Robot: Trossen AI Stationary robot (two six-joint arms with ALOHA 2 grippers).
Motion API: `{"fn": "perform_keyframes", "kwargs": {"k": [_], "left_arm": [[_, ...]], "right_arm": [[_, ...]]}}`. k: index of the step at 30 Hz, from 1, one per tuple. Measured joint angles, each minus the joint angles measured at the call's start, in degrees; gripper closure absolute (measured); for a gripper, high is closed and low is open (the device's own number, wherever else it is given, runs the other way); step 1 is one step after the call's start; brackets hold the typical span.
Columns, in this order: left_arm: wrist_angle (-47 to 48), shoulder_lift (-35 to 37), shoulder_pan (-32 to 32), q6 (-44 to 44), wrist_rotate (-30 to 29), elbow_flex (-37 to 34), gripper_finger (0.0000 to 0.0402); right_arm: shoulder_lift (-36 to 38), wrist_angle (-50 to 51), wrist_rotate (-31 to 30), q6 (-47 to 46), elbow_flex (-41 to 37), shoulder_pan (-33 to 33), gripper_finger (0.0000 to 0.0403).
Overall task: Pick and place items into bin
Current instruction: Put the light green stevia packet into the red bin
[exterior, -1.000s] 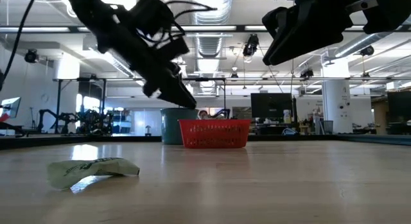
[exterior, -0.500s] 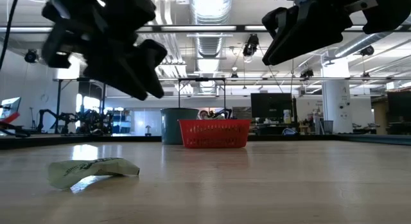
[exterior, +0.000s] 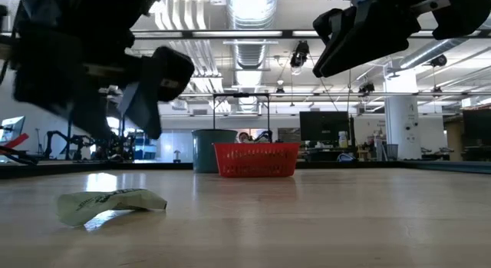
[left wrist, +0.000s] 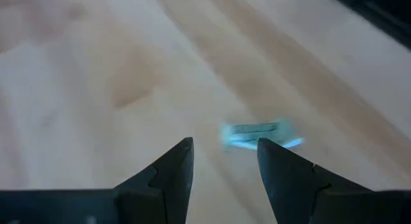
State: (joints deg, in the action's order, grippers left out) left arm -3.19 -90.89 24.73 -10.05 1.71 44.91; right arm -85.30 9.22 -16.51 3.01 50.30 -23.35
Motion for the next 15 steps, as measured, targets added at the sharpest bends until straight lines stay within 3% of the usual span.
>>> {"fn": "perform_keyframes", "kwargs": {"k": [15], "left_arm": [[-9.3, -7.5, 0.2, 0.9, 9.6, 0.1, 0.0245]], "right_arm": [[0.0, -0.2, 0.0, 0.0, -0.2, 0.0, 0.0346]]}}
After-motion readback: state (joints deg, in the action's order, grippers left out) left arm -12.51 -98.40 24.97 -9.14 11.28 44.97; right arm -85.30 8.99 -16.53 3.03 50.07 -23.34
